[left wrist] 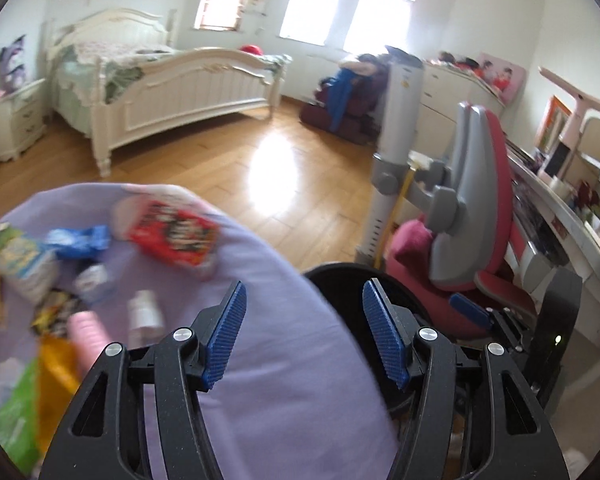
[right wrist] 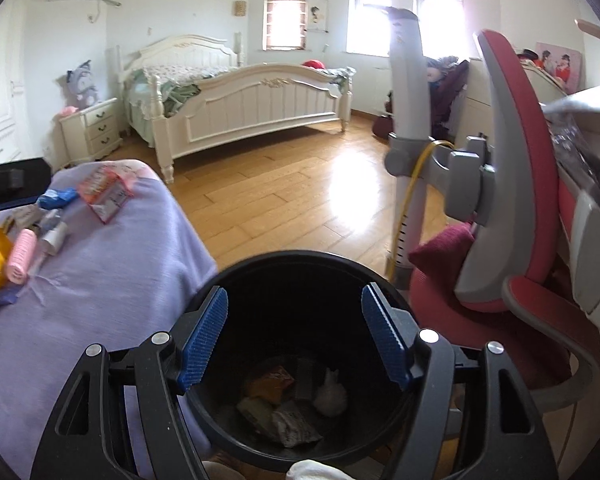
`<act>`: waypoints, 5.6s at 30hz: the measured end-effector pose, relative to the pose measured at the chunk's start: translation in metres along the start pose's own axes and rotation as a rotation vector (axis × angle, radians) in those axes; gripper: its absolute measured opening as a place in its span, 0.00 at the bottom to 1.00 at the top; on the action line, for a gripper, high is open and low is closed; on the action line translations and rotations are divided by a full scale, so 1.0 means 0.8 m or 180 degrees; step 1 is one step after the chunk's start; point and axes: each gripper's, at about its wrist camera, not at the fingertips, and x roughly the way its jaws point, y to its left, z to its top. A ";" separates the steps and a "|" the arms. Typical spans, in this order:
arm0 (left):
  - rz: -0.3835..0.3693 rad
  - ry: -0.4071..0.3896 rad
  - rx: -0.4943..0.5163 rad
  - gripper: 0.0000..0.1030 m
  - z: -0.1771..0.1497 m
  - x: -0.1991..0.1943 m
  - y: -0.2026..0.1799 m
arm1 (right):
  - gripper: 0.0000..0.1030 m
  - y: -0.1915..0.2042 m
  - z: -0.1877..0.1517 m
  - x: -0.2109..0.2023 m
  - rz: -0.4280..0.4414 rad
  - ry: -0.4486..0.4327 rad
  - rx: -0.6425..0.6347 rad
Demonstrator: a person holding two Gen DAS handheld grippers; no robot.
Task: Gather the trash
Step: 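Grasp the green prebiotic sachet with the left tool while the right grasps the yellow wrapper, then carry the green sachet and yellow wrapper over the black bin, then open both tools over the bin and move them back to the table, then grasp the milk carton with the left tool while the right grasps the red milk box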
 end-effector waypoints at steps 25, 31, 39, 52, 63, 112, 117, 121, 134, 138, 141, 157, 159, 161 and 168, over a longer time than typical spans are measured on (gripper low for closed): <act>0.0854 0.0673 0.1012 0.59 -0.116 -0.122 0.222 | 0.67 0.296 0.045 -0.022 0.1701 0.0589 -0.0839; 0.0750 0.0868 0.1083 0.59 -0.114 -0.097 0.235 | 0.67 0.335 0.040 0.000 0.1798 0.0941 -0.0835; 0.0623 0.0889 0.1130 0.59 -0.111 -0.090 0.238 | 0.55 0.351 0.029 0.019 0.1934 0.1083 -0.0852; 0.0586 0.0899 0.0979 0.66 -0.102 -0.080 0.245 | 0.45 0.323 0.035 -0.009 0.2025 0.0774 -0.0738; 0.0738 0.0722 0.0709 0.20 -0.097 -0.085 0.244 | 0.45 0.285 0.040 -0.025 0.2008 0.0570 -0.0588; -0.0788 0.0480 0.0189 0.20 -0.009 0.154 -0.093 | 0.45 -0.029 -0.018 0.028 -0.0546 -0.0048 -0.0132; -0.0799 0.0507 0.0199 0.20 -0.008 0.159 -0.095 | 0.46 -0.036 -0.019 0.032 -0.0514 -0.0001 -0.0053; -0.0800 0.0524 0.0218 0.20 -0.009 0.160 -0.096 | 0.46 -0.041 -0.016 0.036 -0.0476 0.0033 -0.0026; -0.0618 0.0430 0.0250 0.51 -0.007 0.147 -0.094 | 0.77 -0.053 -0.012 0.040 -0.0392 0.0138 0.0061; -0.0528 0.0246 0.0125 0.58 -0.004 0.113 -0.072 | 0.78 -0.047 -0.012 0.032 -0.0337 0.0106 0.0081; -0.0324 0.0058 0.0083 0.58 0.000 0.078 -0.043 | 0.78 -0.034 -0.008 0.027 -0.0257 0.0075 0.0046; 0.0990 -0.0110 -0.0830 0.58 0.031 -0.055 0.242 | 0.78 0.128 0.078 0.019 0.0629 -0.0180 -0.0647; 0.0992 -0.0081 -0.0621 0.58 0.039 -0.060 0.261 | 0.78 0.145 0.085 0.024 0.0692 -0.0171 -0.0740; 0.0884 0.0040 -0.0285 0.60 0.046 -0.062 0.278 | 0.78 0.158 0.093 0.032 0.0777 -0.0110 -0.0811; 0.0663 0.0344 0.0390 0.71 0.046 -0.047 0.305 | 0.82 0.200 0.108 0.064 0.0910 -0.0020 -0.1098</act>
